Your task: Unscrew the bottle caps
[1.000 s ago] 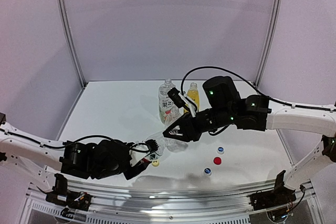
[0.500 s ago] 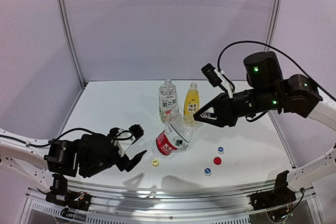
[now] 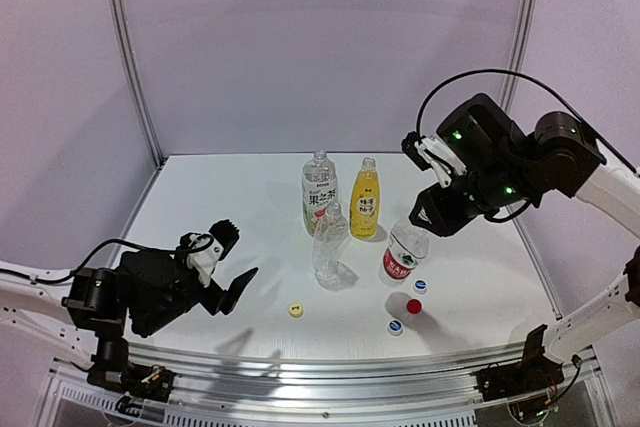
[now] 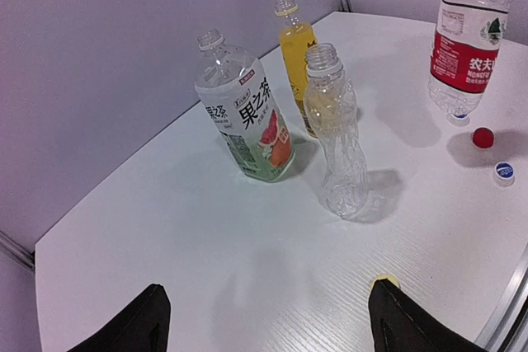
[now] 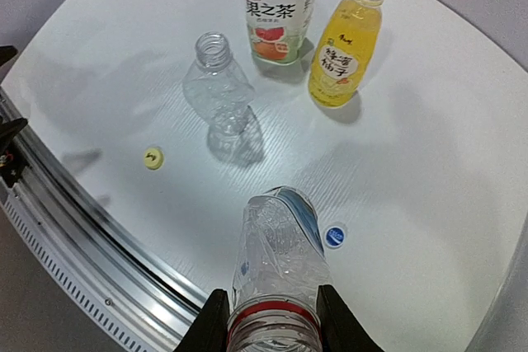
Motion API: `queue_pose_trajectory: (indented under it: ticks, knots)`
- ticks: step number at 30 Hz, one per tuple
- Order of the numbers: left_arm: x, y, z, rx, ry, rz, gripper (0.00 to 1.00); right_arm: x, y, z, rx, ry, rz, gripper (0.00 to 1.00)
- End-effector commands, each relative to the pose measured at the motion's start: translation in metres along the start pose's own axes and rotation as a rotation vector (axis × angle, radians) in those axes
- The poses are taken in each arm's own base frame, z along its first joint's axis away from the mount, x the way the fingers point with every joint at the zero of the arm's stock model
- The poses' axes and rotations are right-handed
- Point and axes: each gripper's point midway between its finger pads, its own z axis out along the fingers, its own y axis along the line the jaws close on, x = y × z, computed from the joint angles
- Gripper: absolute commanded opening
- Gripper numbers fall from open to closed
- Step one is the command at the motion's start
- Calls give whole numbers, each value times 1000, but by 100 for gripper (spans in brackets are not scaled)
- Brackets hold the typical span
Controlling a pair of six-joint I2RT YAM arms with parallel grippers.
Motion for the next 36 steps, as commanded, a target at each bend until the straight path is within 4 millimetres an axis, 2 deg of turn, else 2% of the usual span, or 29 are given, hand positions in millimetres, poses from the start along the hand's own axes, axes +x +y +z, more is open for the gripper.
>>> queue_pose_trajectory:
  ticks: [1,8,19,26,31,36]
  knots:
    - [4,0,4,-12,11,13,81,-15,-23,8,145,26,-15,0]
    - [5,-4,5,-8,18,24,81,-25,-30,46,61,106,38,0]
    - [6,-6,6,-1,23,27,81,-33,-42,82,-16,169,72,1]
    - [6,-7,7,4,29,28,81,-23,-46,110,-18,251,71,4]
    - [6,-7,6,5,29,27,81,-22,-43,117,-34,259,74,8]
    - [7,-8,6,10,30,25,81,-21,-44,121,-28,259,76,19]
